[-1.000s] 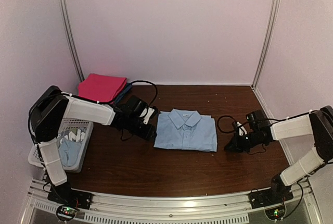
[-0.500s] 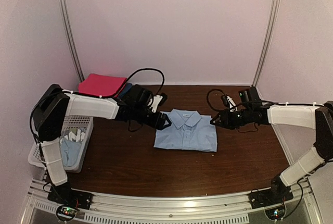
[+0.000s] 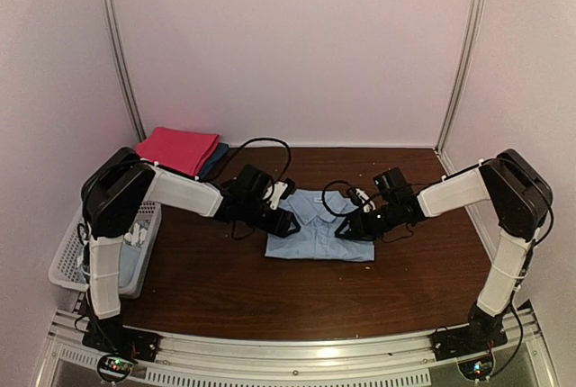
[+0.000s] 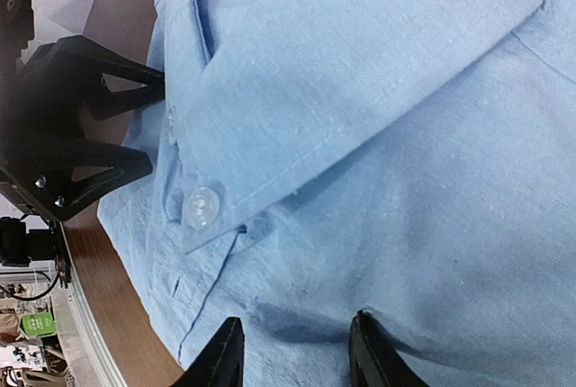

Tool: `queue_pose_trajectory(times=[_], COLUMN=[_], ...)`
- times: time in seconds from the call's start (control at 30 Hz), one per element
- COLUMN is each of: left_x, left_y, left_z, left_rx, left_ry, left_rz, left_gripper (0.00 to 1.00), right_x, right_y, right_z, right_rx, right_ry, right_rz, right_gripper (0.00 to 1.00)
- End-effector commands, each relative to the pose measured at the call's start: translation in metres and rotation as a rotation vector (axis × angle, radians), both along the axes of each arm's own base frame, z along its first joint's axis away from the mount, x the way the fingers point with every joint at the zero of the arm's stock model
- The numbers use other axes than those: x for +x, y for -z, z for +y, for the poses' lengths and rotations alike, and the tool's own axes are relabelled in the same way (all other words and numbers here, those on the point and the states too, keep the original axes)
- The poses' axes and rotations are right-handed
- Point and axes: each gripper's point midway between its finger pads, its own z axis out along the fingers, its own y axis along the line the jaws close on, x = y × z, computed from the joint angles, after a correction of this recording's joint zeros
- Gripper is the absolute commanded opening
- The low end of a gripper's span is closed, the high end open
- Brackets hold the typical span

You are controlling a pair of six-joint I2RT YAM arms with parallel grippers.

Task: Fold and stack the mixed laundry pile
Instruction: Smooth out the square-folded shirt at the center of the board.

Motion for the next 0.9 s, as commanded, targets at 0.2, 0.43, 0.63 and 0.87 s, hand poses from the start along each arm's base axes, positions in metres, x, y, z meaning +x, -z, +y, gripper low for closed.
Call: queue_pose_trajectory(times=[0.2, 0.43, 0.63, 0.87], left_x=[-0.037, -0.013, -0.008, -0.014], left_y=[-0.013, -0.104, -0.123, -0.114], left_z=[0.036, 0.074, 0.116, 0.149], left_rx=[0.046, -0.122, -0.227, -0.247], left_ry=[-0.053, -0.155, -0.285, -0.381], left_rz=[0.012, -0.073, -0.02, 0.0], left_gripper=[0.65, 0.76, 0.79, 0.82], right_x=[-0.031, -0.01, -0.017, -0.037], right_y=[0.023, -0.06, -0.084, -0.073], right_z=[-0.027, -0.016, 0.026, 0.097], right_rx=[-0.172, -0.224, -0.31, -0.439], right_ry=[-0.049, -0.066, -0.175, -0.36], right_rz=[0.026, -0.255, -0.42, -0.541], right_gripper=[0.41, 0.42, 0.42, 0.43])
